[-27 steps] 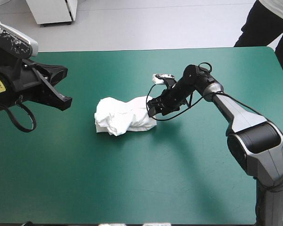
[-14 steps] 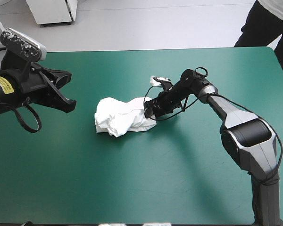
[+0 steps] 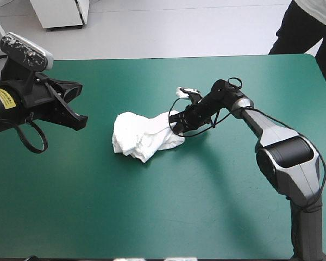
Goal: Fold the cloth
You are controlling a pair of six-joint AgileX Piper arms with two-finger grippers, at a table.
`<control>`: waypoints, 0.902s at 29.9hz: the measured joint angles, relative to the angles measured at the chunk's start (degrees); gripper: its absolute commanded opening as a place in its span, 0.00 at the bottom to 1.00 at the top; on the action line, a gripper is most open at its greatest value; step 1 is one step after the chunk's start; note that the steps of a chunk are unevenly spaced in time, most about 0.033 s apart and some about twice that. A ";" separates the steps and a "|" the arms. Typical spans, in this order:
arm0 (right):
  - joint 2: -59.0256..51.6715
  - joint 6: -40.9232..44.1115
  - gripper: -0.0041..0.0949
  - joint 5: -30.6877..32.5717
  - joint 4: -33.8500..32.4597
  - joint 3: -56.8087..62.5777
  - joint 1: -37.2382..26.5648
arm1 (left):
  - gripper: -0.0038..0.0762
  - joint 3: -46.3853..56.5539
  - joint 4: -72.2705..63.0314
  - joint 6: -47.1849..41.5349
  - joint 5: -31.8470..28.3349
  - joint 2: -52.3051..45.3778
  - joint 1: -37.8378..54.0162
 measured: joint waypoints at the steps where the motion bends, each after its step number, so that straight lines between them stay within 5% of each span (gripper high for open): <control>1: -0.17 0.17 0.03 0.30 -0.63 0.00 -0.81 | 0.04 0.00 0.00 0.00 0.00 0.00 0.00; 13: -8.10 5.87 0.03 8.47 -20.76 0.00 -12.36 | 0.04 0.66 -1.54 0.00 0.00 0.05 0.00; 27: -19.48 10.06 0.03 9.50 -33.21 12.25 -27.30 | 0.04 0.66 -1.94 0.00 0.00 0.05 0.00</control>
